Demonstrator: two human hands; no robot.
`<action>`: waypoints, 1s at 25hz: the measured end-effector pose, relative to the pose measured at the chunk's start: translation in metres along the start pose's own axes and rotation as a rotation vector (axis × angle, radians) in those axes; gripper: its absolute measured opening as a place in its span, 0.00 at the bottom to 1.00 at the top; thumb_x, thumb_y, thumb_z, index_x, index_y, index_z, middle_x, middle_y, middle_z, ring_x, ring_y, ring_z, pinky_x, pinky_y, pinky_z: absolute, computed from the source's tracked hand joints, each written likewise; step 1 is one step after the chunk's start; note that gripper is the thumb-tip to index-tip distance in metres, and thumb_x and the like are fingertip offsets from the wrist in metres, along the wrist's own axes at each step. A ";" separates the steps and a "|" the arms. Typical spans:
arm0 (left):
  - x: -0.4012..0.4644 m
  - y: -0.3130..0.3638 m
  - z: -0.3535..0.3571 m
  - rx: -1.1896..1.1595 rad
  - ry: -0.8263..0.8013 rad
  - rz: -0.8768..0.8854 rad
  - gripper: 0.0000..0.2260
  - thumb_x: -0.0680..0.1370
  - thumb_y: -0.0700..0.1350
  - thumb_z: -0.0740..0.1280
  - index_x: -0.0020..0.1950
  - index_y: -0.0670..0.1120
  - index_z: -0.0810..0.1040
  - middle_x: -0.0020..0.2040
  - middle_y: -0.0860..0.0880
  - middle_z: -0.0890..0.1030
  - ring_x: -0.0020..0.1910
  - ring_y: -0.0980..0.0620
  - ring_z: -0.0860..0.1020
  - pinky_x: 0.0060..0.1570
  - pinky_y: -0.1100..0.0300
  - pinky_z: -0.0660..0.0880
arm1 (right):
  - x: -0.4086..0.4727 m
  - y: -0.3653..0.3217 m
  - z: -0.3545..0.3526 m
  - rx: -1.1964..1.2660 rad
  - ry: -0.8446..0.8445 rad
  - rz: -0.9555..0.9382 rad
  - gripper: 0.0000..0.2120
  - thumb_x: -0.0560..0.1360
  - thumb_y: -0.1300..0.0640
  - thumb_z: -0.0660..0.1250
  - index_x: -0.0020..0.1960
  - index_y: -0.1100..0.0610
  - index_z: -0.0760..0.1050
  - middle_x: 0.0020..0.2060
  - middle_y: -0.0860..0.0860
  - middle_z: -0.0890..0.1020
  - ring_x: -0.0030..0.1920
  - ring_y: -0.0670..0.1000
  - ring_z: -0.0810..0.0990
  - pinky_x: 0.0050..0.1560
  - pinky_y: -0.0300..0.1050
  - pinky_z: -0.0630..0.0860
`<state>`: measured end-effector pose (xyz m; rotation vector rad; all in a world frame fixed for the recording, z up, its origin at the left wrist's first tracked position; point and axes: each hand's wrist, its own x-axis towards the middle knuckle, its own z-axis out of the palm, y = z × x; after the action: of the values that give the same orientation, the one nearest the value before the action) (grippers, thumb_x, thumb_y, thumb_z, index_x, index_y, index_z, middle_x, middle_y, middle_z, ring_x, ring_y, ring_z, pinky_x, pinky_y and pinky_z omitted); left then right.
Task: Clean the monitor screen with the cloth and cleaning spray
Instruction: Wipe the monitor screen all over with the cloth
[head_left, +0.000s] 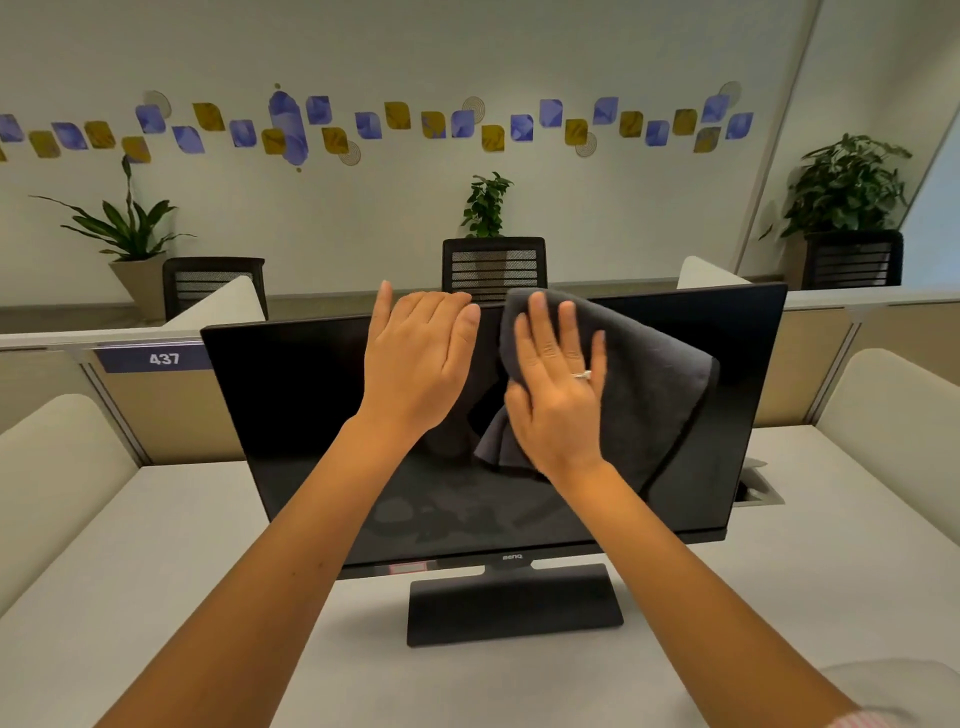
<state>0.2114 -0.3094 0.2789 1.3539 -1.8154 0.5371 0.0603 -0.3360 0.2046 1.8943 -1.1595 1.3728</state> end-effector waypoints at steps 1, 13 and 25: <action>0.001 0.004 0.000 -0.022 0.023 -0.024 0.22 0.81 0.52 0.46 0.58 0.46 0.78 0.54 0.49 0.81 0.58 0.50 0.75 0.72 0.48 0.51 | -0.003 -0.003 0.002 0.007 -0.024 -0.043 0.26 0.76 0.57 0.58 0.73 0.57 0.61 0.73 0.53 0.61 0.75 0.55 0.54 0.73 0.63 0.49; 0.001 0.010 0.005 0.018 -0.044 -0.074 0.23 0.79 0.59 0.48 0.54 0.47 0.75 0.50 0.49 0.80 0.57 0.47 0.73 0.73 0.48 0.46 | -0.011 0.069 -0.033 -0.036 0.032 0.134 0.26 0.77 0.58 0.54 0.75 0.58 0.57 0.74 0.54 0.60 0.76 0.52 0.53 0.74 0.58 0.51; 0.000 0.003 0.003 0.019 -0.107 -0.067 0.25 0.77 0.63 0.47 0.59 0.48 0.73 0.47 0.54 0.73 0.61 0.47 0.70 0.73 0.49 0.40 | -0.014 0.123 -0.055 -0.023 0.120 0.387 0.25 0.78 0.56 0.54 0.75 0.57 0.57 0.74 0.55 0.60 0.75 0.55 0.52 0.73 0.64 0.52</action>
<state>0.2074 -0.3107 0.2779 1.4757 -1.8474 0.4556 -0.0749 -0.3484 0.2024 1.6000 -1.5283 1.6398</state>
